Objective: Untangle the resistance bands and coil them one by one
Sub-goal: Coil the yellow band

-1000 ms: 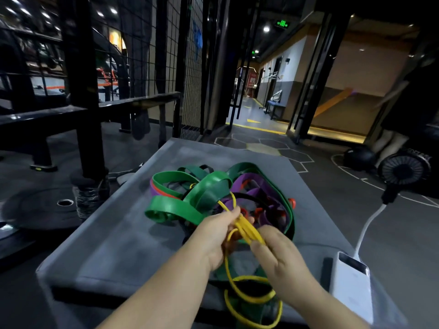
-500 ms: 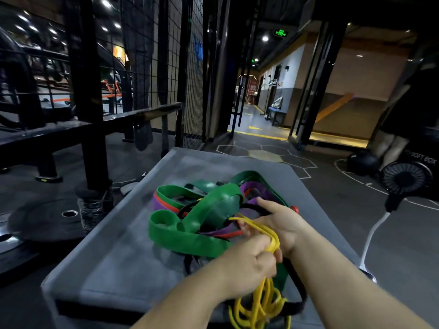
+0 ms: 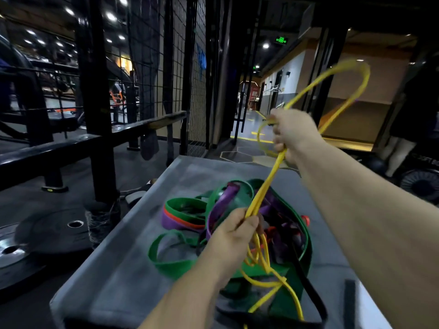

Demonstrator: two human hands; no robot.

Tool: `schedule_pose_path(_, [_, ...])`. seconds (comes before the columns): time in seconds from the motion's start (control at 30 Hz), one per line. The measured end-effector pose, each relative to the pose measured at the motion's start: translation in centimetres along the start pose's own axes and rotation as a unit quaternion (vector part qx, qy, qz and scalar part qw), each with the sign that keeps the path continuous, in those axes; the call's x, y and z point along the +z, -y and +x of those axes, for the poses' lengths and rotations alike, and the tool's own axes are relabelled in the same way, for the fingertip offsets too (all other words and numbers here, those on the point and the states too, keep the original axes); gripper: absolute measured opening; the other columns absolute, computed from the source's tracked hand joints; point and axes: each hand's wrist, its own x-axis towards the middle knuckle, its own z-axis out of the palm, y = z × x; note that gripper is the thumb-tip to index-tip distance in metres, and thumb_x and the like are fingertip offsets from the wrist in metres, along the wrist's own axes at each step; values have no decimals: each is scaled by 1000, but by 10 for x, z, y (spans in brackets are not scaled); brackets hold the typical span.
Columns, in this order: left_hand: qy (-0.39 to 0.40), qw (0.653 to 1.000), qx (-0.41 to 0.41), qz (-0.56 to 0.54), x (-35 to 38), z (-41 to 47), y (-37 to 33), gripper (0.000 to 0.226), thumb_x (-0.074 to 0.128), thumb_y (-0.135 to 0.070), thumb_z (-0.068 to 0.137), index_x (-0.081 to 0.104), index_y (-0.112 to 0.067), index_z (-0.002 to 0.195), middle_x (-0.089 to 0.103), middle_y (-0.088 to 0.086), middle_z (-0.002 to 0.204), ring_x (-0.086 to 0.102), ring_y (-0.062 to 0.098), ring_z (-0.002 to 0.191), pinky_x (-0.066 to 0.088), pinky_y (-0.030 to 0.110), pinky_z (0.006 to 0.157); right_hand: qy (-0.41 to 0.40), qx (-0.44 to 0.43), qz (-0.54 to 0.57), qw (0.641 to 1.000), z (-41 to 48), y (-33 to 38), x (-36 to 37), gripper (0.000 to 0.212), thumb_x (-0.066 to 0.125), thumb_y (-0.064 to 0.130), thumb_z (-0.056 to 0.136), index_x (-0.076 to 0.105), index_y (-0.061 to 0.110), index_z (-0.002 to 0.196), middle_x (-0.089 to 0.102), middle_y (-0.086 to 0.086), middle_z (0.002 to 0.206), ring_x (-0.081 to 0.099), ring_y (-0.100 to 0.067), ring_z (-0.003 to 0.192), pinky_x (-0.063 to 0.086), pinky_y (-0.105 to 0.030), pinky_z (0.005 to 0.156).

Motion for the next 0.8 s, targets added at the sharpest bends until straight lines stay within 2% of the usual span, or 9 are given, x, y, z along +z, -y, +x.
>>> schedule_pose_path(0.13, [40,995,-70,57,0,-3,9,17,58,-34,91,60,-22,80,53,0,76,47,12,72,37,25,68,40,82,-49,995,-15,-33,-21,27,45,19,101,53,13,76,36,3,47,26,-9,34,22,-17,33])
schedule_pose_path(0.23, [91,987,-85,100,-4,-7,10,18,56,-30,96,62,-24,80,58,-7,74,48,6,69,36,21,64,56,106,-97,988,-36,-52,-45,27,44,10,101,53,12,75,32,1,44,28,-14,36,22,-21,37])
schedule_pose_path(0.33, [173,972,-80,139,-13,-13,6,16,66,-47,81,69,-30,81,61,-14,68,50,4,65,36,23,63,76,110,-120,984,-68,-67,-64,15,44,3,98,54,12,91,30,-2,56,24,-10,37,16,-20,41])
schedule_pose_path(0.47, [264,952,-89,131,-16,-24,4,33,75,-42,68,71,-37,100,68,-16,91,59,-1,83,45,15,76,112,174,-124,970,-109,-94,-79,33,41,3,97,64,13,75,34,1,52,23,-10,42,16,-18,39])
schedule_pose_path(0.57, [244,955,-87,142,-8,-29,7,68,82,-52,58,52,-41,118,57,-18,126,54,-7,110,46,17,95,156,200,-180,951,-136,-106,-76,28,40,4,100,60,10,82,40,4,48,29,-9,41,24,-20,39])
schedule_pose_path(0.63, [231,958,-76,155,2,-35,6,77,83,-59,57,43,-42,121,50,-21,129,46,-16,114,41,11,96,172,166,-228,944,-151,-120,-72,16,46,9,102,61,10,97,46,4,57,39,-7,49,35,-16,46])
schedule_pose_path(0.7, [216,959,-74,166,12,-40,8,73,81,-58,64,47,-34,124,53,-15,128,48,-12,114,42,7,90,154,102,-275,944,-163,-138,-72,16,50,8,100,60,7,112,50,3,69,46,-5,55,48,-17,59])
schedule_pose_path(0.73, [207,959,-83,175,16,-42,8,66,77,-52,72,48,-28,126,56,-10,127,52,-7,112,43,7,86,143,102,-275,945,-167,-144,-73,16,49,6,100,59,9,111,50,3,71,47,-2,52,50,-18,57])
schedule_pose_path(0.8, [193,959,-96,183,23,-46,6,50,67,-44,83,50,-24,126,60,-4,119,59,1,104,46,11,79,153,91,-294,939,-175,-150,-77,17,47,5,100,54,14,112,48,4,72,45,-1,50,39,-10,44])
